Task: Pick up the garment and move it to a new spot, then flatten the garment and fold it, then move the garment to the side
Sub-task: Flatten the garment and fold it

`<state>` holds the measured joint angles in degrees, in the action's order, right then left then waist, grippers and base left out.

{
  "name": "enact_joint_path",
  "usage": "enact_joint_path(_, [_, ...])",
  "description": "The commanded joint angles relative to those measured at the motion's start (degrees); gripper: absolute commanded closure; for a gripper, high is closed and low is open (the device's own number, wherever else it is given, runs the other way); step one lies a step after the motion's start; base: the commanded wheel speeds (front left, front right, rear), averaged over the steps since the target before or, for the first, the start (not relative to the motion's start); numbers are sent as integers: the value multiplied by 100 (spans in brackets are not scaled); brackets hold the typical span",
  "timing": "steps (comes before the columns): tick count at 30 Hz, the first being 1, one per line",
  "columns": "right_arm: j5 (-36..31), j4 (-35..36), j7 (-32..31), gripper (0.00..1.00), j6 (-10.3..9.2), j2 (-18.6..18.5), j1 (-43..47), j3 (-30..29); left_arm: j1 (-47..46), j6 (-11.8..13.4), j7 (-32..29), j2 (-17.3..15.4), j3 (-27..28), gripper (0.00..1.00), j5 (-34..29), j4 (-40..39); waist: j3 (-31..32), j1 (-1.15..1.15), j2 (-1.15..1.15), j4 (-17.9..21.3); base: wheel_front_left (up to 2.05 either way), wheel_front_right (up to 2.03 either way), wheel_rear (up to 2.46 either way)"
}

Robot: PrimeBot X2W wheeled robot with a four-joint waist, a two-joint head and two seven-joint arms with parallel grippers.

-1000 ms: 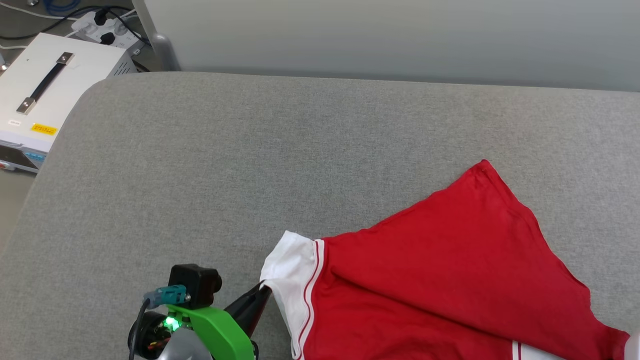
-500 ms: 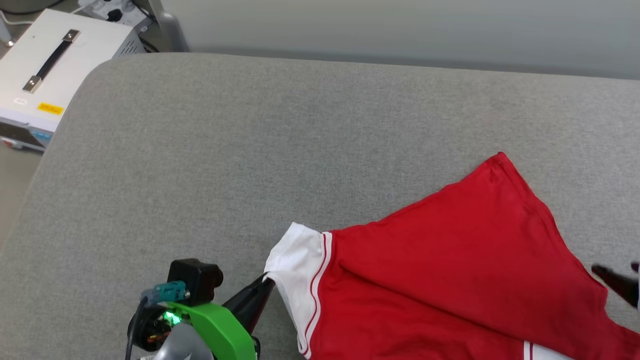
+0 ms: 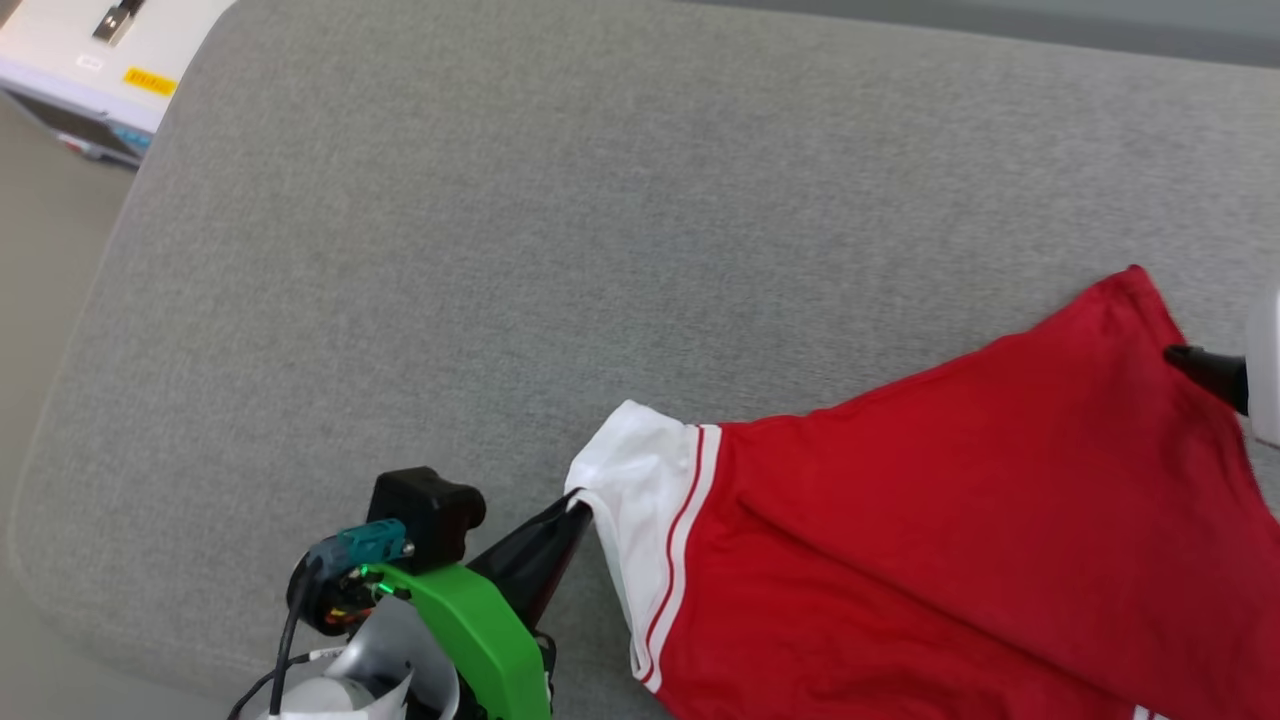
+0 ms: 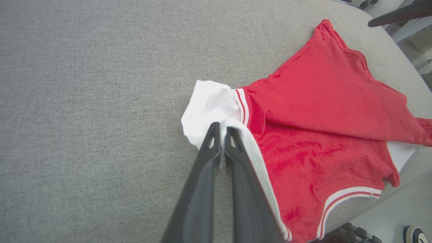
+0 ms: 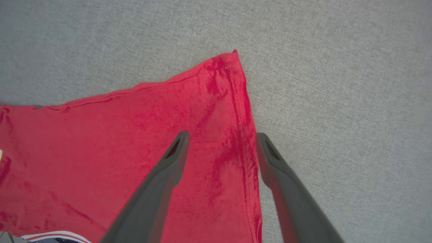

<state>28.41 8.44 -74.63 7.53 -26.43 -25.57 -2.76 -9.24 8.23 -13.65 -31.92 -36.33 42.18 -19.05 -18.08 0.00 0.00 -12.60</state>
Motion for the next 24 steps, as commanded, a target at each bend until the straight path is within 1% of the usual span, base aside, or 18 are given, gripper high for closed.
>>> enact_joint_path(1, [-85,-181,-21,0,-4,-22,-229,62,-132,-51,33,64,-31,100,-26,-1,-389,0,0,-387,0,0,0])
enact_joint_path(5, [-245,-738,-5,0,-4,-88,-595,245,-271,-126,59,134,-87,100,-74,40,-532,0,0,-540,0,0,0])
enact_joint_path(11, [-424,-1413,146,0,-4,-244,-795,443,-386,-183,100,226,-150,100,-108,92,-661,0,0,-698,0,0,0])
enact_joint_path(18, [-383,-1859,285,0,-4,-305,-754,542,-437,-219,136,260,-176,100,-108,145,-746,0,0,-792,0,0,0])
enact_joint_path(21, [-321,-1996,215,0,-4,-348,-678,651,-460,-216,144,269,-174,100,-108,163,-772,0,0,-808,0,0,0])
enact_joint_path(22, [-305,-2024,186,58,-4,-373,-646,694,-466,-214,149,276,-173,100,-106,168,-775,0,0,-813,0,0,0])
enact_joint_path(23, [-277,-2045,175,100,-4,-402,-612,738,-471,-211,155,286,-173,100,-102,176,-774,0,0,-817,0,0,0])
enact_joint_path(24, [-259,-2056,183,100,-4,-421,-591,759,-474,-209,161,294,-172,100,-99,183,-772,0,0,-819,0,0,0])
